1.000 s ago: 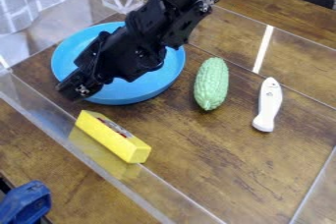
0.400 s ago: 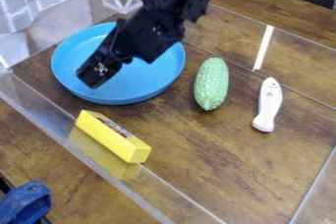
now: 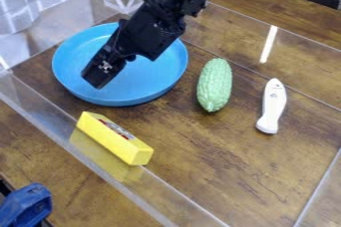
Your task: Put the yellow brick in the blue tray
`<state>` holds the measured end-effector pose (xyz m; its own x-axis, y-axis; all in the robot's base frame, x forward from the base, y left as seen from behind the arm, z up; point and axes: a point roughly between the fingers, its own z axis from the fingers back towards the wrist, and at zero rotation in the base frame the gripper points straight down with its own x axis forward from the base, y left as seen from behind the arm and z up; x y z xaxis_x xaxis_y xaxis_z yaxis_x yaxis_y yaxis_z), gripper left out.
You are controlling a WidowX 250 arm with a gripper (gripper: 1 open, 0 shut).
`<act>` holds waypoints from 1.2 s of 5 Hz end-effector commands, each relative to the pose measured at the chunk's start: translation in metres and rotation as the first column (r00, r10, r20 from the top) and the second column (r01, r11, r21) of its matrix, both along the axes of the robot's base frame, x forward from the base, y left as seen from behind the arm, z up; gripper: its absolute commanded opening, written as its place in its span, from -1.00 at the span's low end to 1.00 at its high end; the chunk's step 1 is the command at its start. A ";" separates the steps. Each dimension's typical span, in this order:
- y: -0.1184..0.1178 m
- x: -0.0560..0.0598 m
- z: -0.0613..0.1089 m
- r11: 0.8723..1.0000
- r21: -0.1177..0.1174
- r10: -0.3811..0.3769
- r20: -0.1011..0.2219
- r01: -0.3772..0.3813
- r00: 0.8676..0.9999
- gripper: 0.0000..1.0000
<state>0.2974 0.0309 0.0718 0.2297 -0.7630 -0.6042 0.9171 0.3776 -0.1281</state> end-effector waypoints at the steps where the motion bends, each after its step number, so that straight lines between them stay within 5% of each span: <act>1: 0.000 0.006 0.010 1.000 -0.021 0.022 0.048 -0.021 0.999 1.00; 3: -0.030 -0.005 0.006 0.998 -0.039 0.051 0.031 -0.050 0.998 1.00; 4: -0.036 -0.020 -0.001 0.999 -0.046 -0.023 0.040 0.025 0.999 1.00; 5: -0.041 -0.037 0.011 0.995 -0.065 -0.070 0.038 0.073 0.997 1.00; 6: -0.045 -0.042 -0.003 0.991 -0.083 -0.104 0.054 0.109 0.993 1.00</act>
<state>0.2521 -0.0084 0.0549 0.1582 -0.8208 -0.5488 0.9452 0.2866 -0.1561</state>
